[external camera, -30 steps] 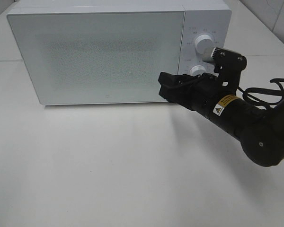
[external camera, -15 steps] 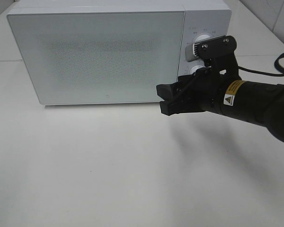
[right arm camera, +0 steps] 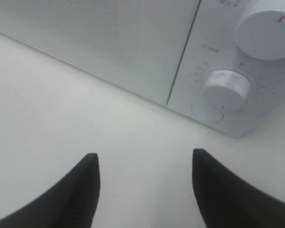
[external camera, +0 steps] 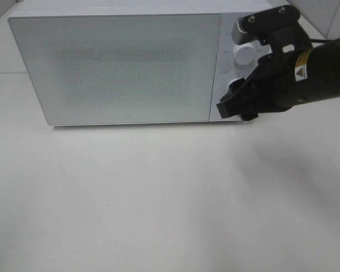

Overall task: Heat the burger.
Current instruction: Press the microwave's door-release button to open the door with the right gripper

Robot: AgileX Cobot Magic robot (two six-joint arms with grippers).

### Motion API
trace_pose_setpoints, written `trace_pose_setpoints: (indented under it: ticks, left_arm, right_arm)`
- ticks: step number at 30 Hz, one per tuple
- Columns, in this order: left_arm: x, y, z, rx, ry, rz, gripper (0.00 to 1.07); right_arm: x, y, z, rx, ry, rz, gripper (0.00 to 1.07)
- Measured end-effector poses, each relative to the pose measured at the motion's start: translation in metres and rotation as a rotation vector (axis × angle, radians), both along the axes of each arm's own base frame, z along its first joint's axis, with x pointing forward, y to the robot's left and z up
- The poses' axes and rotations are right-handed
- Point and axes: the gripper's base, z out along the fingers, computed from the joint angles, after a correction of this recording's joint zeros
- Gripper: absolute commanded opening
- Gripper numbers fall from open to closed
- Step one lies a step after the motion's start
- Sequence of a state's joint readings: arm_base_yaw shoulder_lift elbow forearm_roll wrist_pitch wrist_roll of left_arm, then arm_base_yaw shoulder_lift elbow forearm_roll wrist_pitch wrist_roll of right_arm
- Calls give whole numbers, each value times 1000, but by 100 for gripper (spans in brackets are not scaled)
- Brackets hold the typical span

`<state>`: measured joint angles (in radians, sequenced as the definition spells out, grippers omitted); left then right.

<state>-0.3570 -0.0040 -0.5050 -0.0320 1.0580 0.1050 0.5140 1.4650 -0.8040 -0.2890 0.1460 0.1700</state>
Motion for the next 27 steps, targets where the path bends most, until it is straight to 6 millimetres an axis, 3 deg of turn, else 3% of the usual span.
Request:
trace_pose_setpoints:
  ticks: [4,11,15,18,20,27]
  left_arm:
    - [0,0,0,0,0,0,0]
    - [0,0,0,0,0,0,0]
    - [0,0,0,0,0,0,0]
    - [0,0,0,0,0,0,0]
    - [0,0,0,0,0,0,0]
    - [0,0,0,0,0,0,0]
  right_arm:
    - [6,-3,23,-79,84,-66,57]
    - [8,-8,37,-103,142,-118,57]
    - [14,-34,37,-43,227,-255,57]
    - [15,-41,36,-32,250,-287,57]
    - [16,-64,33,-10,336,-374,57]
    - [15,-97,30,49,452,-522,58]
